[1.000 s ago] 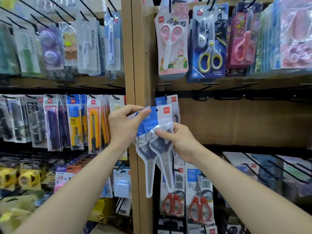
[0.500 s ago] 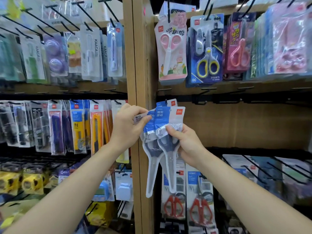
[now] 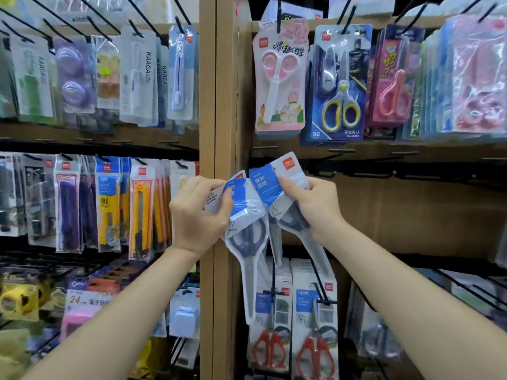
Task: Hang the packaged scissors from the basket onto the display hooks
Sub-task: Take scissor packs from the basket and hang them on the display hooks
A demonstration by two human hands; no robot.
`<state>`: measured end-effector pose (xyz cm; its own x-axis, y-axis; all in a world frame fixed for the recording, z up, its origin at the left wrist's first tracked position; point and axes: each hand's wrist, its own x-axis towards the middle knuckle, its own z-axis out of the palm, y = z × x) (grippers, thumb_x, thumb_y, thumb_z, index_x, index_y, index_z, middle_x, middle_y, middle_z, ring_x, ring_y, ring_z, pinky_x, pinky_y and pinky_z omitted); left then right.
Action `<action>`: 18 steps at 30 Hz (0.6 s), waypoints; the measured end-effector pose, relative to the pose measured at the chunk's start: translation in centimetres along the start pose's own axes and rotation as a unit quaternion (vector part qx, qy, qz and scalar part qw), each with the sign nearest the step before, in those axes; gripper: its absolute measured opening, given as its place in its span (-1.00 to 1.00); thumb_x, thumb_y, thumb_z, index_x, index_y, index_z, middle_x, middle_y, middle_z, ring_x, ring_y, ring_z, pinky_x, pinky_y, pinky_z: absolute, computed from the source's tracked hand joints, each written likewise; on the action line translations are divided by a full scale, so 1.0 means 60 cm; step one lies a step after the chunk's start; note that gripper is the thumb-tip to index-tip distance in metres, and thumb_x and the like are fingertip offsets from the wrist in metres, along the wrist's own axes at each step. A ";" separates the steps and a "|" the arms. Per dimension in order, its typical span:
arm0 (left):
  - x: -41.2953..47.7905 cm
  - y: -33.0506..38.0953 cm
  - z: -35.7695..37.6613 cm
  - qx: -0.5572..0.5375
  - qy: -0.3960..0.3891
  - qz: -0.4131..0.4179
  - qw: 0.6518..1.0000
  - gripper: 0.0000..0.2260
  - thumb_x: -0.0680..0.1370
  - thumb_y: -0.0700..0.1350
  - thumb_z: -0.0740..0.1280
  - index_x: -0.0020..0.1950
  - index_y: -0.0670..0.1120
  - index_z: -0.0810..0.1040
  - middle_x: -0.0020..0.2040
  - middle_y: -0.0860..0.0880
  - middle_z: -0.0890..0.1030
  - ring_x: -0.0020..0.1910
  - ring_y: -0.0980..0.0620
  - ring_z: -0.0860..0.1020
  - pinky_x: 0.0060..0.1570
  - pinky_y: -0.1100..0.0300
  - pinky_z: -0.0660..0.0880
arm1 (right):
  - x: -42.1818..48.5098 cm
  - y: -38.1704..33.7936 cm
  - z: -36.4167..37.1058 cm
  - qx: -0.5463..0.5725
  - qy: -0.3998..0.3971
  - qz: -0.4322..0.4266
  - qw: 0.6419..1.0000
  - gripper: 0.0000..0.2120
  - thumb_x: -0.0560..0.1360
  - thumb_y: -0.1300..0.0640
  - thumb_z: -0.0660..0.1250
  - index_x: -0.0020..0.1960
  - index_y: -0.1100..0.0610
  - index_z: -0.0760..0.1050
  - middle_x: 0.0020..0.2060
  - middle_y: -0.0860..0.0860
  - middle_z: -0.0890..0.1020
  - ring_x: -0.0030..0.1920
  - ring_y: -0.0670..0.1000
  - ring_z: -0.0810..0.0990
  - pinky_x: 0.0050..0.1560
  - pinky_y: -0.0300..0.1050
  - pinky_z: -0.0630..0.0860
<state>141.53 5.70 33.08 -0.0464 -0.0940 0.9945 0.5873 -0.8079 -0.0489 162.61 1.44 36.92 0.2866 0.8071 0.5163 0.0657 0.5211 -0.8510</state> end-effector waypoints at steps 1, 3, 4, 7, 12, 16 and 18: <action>0.000 -0.001 0.002 0.002 0.005 0.006 1.000 -0.96 0.54 -0.29 0.45 -0.09 -0.27 0.65 -0.18 -0.13 0.66 -0.22 -0.02 0.59 -0.20 0.20 0.50 | 0.004 -0.001 0.002 -0.014 0.003 -0.013 1.000 -0.80 0.53 0.06 0.51 -0.05 0.21 0.68 -0.13 0.07 0.77 -0.12 -0.03 0.76 -0.20 -0.13 0.69; -0.003 -0.003 0.007 0.013 0.013 0.025 1.000 -0.94 0.54 -0.29 0.44 -0.11 -0.28 0.64 -0.20 -0.14 0.65 -0.24 -0.03 0.57 -0.21 0.19 0.48 | 0.013 -0.002 0.005 -0.033 0.003 -0.027 0.999 -0.81 0.53 0.05 0.50 -0.08 0.18 0.67 -0.11 0.07 0.77 -0.11 -0.03 0.76 -0.16 -0.07 0.70; -0.005 -0.003 0.010 0.016 0.018 0.035 0.999 -0.92 0.55 -0.29 0.43 -0.12 -0.28 0.64 -0.21 -0.15 0.64 -0.24 -0.02 0.56 -0.22 0.18 0.47 | 0.015 -0.003 0.006 -0.037 0.003 -0.028 0.999 -0.81 0.53 0.05 0.51 -0.09 0.18 0.67 -0.11 0.08 0.77 -0.10 -0.01 0.77 -0.12 0.01 0.71; -0.008 -0.004 0.016 0.022 0.031 0.051 0.998 -0.92 0.53 -0.29 0.45 -0.14 -0.28 0.63 -0.23 -0.15 0.63 -0.27 -0.05 0.55 -0.26 0.13 0.47 | 0.021 -0.004 0.010 -0.042 0.003 -0.020 0.999 -0.77 0.51 0.05 0.54 -0.10 0.23 0.67 -0.14 0.09 0.77 -0.09 0.05 0.77 -0.01 0.25 0.70; -0.011 -0.010 0.020 0.023 0.026 0.066 0.997 -0.93 0.51 -0.30 0.47 -0.16 -0.28 0.64 -0.25 -0.15 0.62 -0.31 -0.11 0.54 -0.27 0.08 0.47 | 0.027 -0.014 0.016 -0.080 0.013 -0.038 0.996 -0.80 0.47 0.06 0.57 -0.19 0.18 0.67 -0.18 0.09 0.76 -0.11 0.07 0.77 -0.02 0.30 0.68; -0.010 -0.012 0.021 0.029 0.027 0.072 0.997 -0.92 0.52 -0.29 0.47 -0.17 -0.27 0.65 -0.26 -0.13 0.63 -0.29 -0.07 0.54 -0.22 0.18 0.44 | 0.045 -0.009 0.019 -0.114 0.037 -0.050 0.992 -0.74 0.43 0.07 0.60 -0.21 0.27 0.68 -0.24 0.11 0.75 -0.15 0.12 0.76 -0.08 0.30 0.67; -0.011 -0.011 0.020 0.030 0.025 0.062 0.997 -0.90 0.53 -0.27 0.47 -0.17 -0.27 0.65 -0.25 -0.13 0.63 -0.28 -0.06 0.54 -0.19 0.22 0.43 | 0.052 0.001 0.018 -0.129 0.033 -0.033 0.991 -0.74 0.44 0.02 0.60 -0.21 0.21 0.68 -0.23 0.05 0.75 -0.16 0.03 0.76 -0.07 0.25 0.69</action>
<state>142.13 6.98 32.56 -0.0087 -0.2213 0.9752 0.6382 -0.7520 -0.1649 162.47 4.27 38.57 0.3349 0.7491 0.5716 0.3261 0.4770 -0.8162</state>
